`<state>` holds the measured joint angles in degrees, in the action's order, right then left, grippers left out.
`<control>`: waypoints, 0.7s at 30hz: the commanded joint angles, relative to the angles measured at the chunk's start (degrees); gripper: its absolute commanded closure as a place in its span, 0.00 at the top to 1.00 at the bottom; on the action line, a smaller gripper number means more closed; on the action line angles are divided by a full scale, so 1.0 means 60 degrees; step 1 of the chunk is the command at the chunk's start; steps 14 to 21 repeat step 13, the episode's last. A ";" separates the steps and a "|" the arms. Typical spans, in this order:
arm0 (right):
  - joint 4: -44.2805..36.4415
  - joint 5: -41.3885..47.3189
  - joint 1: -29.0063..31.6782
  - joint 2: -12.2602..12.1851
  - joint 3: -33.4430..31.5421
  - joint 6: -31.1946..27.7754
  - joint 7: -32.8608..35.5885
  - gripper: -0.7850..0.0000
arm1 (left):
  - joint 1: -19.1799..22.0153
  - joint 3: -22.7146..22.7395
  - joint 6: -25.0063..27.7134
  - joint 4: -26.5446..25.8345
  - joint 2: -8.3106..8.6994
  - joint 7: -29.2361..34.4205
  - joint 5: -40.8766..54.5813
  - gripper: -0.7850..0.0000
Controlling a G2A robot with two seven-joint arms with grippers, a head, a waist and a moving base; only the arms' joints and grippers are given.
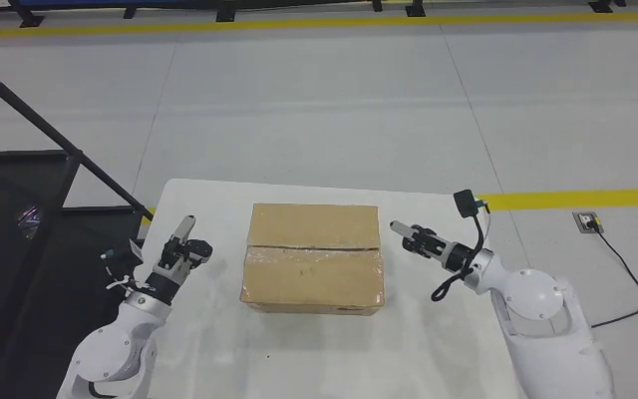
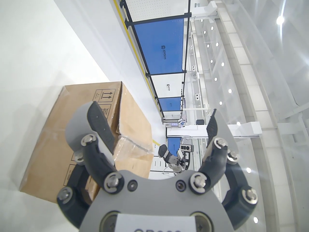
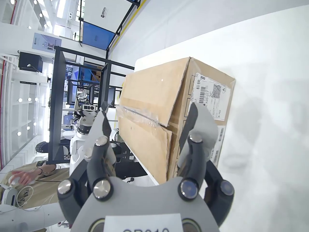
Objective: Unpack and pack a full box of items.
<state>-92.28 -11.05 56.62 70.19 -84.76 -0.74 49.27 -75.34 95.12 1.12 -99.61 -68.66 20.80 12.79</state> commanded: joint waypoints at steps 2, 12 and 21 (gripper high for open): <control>0.0000 0.0000 0.0000 0.0000 0.0000 0.0000 0.0000 0.93 | 0.0000 0.0000 0.0000 0.0000 0.0000 0.0000 0.0000 1.00; 0.0000 0.0000 0.0000 0.0000 0.0000 0.0000 -0.0001 1.00 | 0.0000 0.0000 0.0000 0.0000 0.0000 0.0000 0.0000 1.00; 0.0000 0.0000 0.0000 0.0000 0.0000 0.0000 -0.0001 1.00 | 0.0000 0.0000 0.0000 0.0000 0.0000 0.0000 0.0000 1.00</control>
